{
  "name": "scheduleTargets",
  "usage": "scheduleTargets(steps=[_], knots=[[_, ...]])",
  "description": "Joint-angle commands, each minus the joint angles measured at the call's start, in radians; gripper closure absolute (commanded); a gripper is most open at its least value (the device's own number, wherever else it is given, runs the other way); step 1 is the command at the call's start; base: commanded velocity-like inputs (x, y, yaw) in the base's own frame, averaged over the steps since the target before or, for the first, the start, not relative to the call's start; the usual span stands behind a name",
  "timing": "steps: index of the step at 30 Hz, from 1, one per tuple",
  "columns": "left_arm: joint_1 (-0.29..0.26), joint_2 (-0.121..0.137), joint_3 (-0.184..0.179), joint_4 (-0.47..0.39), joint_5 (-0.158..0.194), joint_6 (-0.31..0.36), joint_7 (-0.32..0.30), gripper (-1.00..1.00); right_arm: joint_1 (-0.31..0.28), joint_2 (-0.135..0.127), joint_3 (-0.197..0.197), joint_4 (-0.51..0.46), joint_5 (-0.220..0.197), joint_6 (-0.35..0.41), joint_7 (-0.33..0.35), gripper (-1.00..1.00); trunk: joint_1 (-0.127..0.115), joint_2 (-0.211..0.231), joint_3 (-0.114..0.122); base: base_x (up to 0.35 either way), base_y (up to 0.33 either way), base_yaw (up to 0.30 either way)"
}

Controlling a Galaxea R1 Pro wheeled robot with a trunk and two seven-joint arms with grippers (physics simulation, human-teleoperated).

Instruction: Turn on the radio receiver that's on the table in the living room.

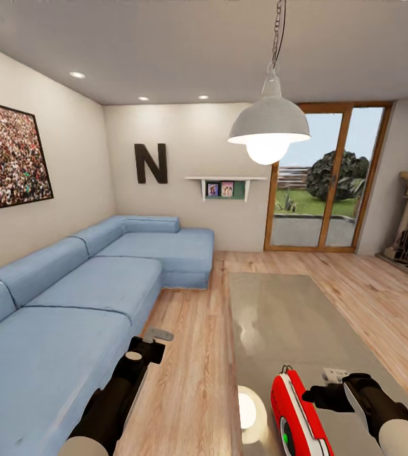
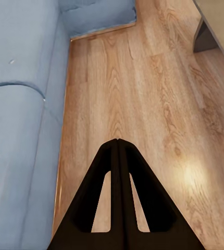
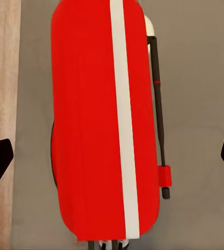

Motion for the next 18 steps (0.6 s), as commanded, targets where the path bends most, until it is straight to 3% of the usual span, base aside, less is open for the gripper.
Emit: scheduleTargets(steps=[1, 11, 18], knots=[[0.000, 0.000, 0.000, 0.000, 0.000, 0.000, 0.000, 1.00, 0.000, 0.000, 0.000, 0.000, 0.000, 0.000, 0.000, -1.00, -0.004, 0.007, 0.003, 0.000, 0.000, 0.000], [0.000, -0.001, -0.001, 0.001, 0.000, 0.000, 0.000, 1.00, 0.000, 0.000, 0.000, 0.000, 0.000, 0.000, -0.001, -1.00, -0.042, 0.077, 0.035, -0.015, 0.000, 0.000], [0.000, -0.001, -0.001, 0.001, 0.000, 0.000, 0.000, 1.00, 0.000, 0.000, 0.000, 0.000, 0.001, 0.000, -0.002, -1.00, -0.069, 0.126, 0.056, -0.216, 0.000, 0.000]])
